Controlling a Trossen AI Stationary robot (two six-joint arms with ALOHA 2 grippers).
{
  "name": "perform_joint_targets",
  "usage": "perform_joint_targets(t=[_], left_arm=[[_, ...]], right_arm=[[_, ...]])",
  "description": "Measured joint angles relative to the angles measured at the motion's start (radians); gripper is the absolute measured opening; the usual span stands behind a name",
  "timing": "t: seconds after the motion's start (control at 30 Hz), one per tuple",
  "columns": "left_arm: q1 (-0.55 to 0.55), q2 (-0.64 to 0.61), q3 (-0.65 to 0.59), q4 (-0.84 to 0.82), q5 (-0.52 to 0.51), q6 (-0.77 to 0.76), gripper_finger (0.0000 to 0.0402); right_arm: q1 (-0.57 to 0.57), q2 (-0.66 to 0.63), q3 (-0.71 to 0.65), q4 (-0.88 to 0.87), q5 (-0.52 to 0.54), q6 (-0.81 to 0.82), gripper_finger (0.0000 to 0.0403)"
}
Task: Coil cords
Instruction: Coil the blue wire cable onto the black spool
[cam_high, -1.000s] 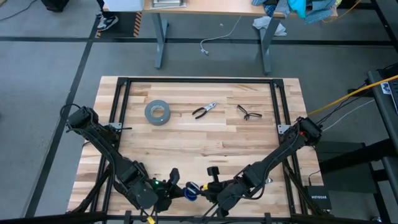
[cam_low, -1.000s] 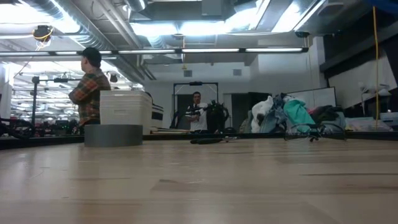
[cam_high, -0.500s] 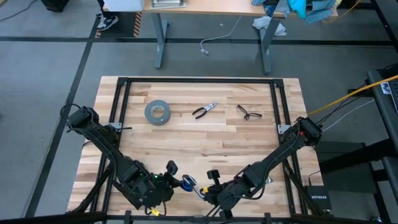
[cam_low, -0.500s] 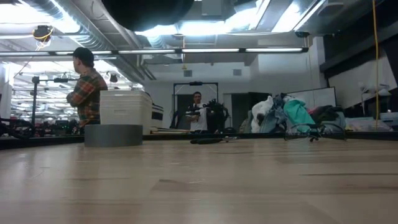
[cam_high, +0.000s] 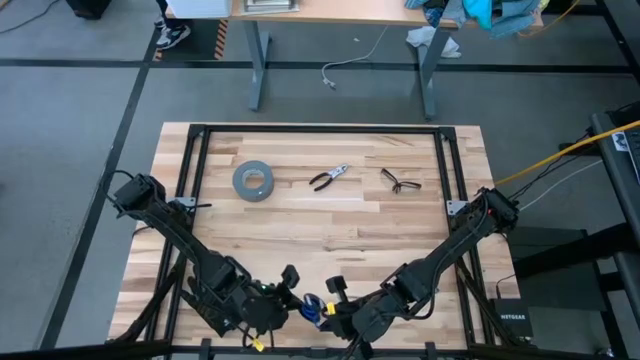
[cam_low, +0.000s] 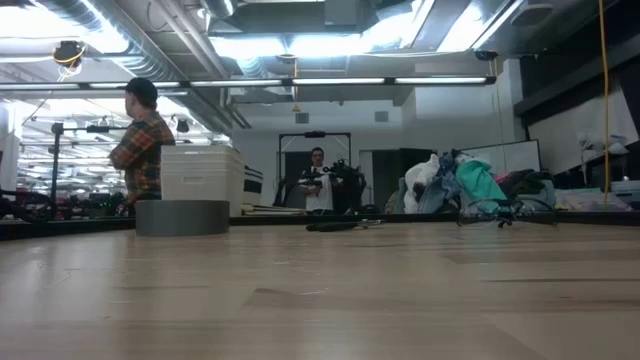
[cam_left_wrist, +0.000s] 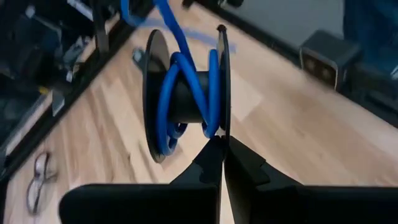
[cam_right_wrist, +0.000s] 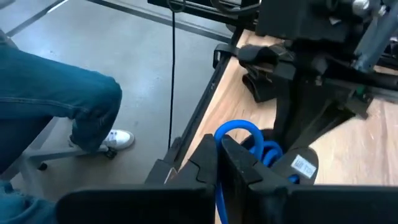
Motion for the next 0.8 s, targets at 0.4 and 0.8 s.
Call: perform_joint_targets(t=[0.4, 0.8], left_arm=[[0.003, 0.006, -0.001, 0.128, 0.070, 0.097, 0.0000], [0.009, 0.006, -0.001, 0.046, 0.176, 0.022, 0.0000]], right_arm=[[-0.020, 0.004, 0.003, -0.006, 0.052, -0.038, 0.0005], [-0.019, -0.008, 0.002, -0.057, -0.028, -0.039, 0.0005]])
